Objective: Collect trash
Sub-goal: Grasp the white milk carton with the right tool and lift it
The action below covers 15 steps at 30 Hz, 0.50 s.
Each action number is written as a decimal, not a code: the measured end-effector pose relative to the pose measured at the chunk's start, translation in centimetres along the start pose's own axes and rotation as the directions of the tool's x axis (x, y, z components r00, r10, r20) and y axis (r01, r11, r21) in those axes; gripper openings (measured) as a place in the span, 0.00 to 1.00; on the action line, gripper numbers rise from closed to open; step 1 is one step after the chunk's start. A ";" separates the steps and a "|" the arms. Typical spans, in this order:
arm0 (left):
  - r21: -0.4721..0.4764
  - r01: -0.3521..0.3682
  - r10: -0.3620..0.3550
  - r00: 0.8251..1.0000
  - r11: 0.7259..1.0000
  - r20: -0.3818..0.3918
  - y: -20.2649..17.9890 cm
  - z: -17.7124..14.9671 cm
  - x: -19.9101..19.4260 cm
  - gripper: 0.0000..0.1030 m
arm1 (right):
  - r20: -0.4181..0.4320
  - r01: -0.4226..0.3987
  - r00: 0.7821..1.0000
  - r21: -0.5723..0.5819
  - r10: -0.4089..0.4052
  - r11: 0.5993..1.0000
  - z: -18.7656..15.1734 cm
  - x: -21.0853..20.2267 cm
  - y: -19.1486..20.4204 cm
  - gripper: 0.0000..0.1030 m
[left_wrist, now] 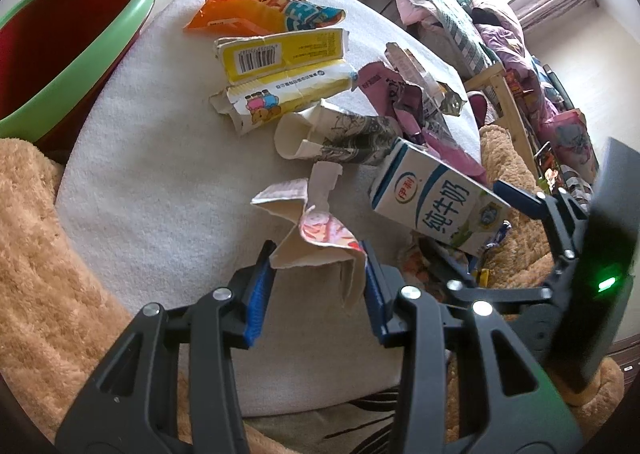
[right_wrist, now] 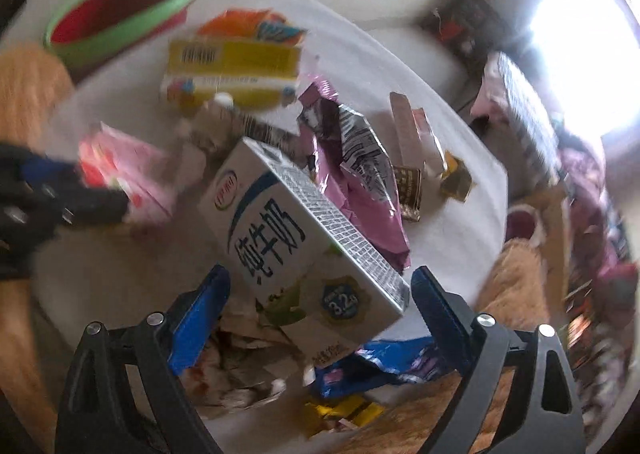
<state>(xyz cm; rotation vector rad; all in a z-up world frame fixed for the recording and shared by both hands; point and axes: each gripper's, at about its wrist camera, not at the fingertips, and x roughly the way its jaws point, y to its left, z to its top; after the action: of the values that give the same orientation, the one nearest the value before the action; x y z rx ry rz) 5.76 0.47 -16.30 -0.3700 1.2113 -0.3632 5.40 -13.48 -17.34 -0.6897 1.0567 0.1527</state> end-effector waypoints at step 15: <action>-0.009 0.025 -0.025 0.999 1.000 0.028 0.2 0.1 -0.5 0.38 | 0.228 -0.252 0.954 0.270 0.192 0.929 0.2 -4.8 -5.6 0.62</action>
<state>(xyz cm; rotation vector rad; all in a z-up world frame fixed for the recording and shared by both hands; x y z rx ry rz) 5.69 0.88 -15.92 -0.3976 1.1829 -0.3731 5.50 -16.75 -10.75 -0.2737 0.9381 0.2487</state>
